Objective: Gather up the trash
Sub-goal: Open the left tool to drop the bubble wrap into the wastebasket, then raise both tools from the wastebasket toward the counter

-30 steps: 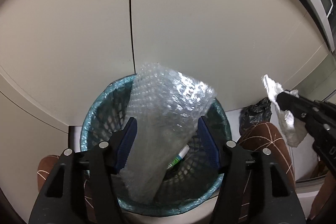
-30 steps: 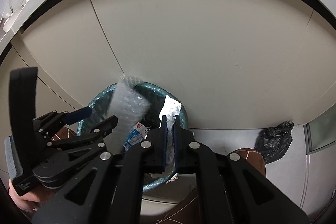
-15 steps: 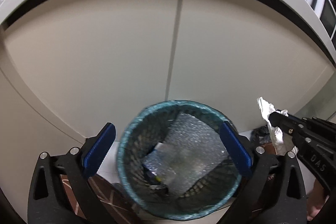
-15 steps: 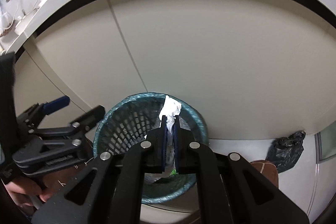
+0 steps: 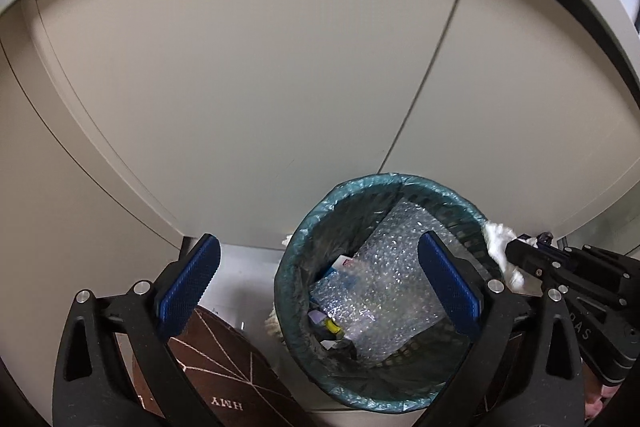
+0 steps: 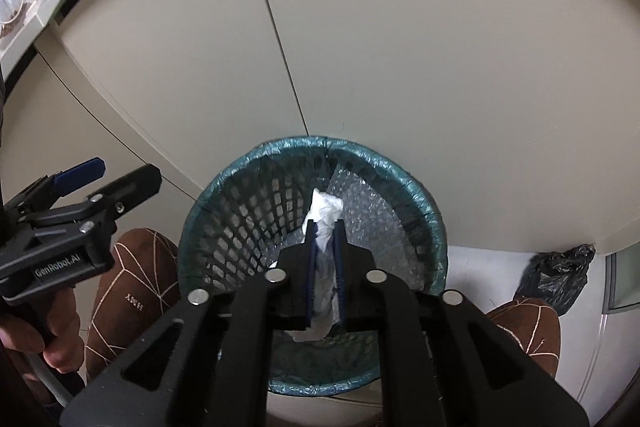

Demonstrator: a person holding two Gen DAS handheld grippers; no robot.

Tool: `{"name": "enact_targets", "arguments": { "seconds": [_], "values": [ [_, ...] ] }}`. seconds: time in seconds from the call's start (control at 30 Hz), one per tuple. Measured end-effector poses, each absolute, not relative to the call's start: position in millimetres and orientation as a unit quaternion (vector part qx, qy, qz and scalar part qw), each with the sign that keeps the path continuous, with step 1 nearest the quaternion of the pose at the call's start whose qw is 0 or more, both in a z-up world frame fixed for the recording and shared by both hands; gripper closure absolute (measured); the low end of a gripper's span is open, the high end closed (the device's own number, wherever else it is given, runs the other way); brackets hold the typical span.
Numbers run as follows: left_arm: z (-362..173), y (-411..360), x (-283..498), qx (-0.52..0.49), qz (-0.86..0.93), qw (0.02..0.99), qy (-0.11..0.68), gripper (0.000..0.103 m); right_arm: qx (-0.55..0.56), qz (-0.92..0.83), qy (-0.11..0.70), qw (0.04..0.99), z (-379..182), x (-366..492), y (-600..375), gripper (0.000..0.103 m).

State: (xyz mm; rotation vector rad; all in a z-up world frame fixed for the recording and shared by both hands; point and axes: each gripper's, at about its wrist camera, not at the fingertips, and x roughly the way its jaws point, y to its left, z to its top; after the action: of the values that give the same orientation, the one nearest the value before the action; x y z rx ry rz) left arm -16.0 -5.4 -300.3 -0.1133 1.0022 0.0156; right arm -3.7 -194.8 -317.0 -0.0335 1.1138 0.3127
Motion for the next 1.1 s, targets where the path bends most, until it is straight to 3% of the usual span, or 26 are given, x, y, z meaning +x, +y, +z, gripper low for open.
{"name": "enact_targets", "arguments": {
  "seconds": [0.33, 0.57, 0.73, 1.1],
  "values": [
    [-314, -1, -7, -0.054, 0.013, 0.869, 0.492, 0.006, -0.022, 0.148, 0.537, 0.830, -337, 3, -196, 0.057],
    [-298, -5, -14, -0.052, 0.008, 0.877, 0.478, 0.006, -0.020, 0.148, 0.503, 0.851, -308, -6, -205, 0.025],
    [-270, -12, -24, -0.045, 0.004, 0.891, 0.453, 0.006, -0.024, 0.142, 0.471, 0.870, -281, -17, -212, 0.012],
    [-199, -28, -31, -0.048, -0.015, 0.914, 0.402, 0.006, -0.016, 0.125, 0.394, 0.910, -206, -28, -233, 0.008]
  ]
}}
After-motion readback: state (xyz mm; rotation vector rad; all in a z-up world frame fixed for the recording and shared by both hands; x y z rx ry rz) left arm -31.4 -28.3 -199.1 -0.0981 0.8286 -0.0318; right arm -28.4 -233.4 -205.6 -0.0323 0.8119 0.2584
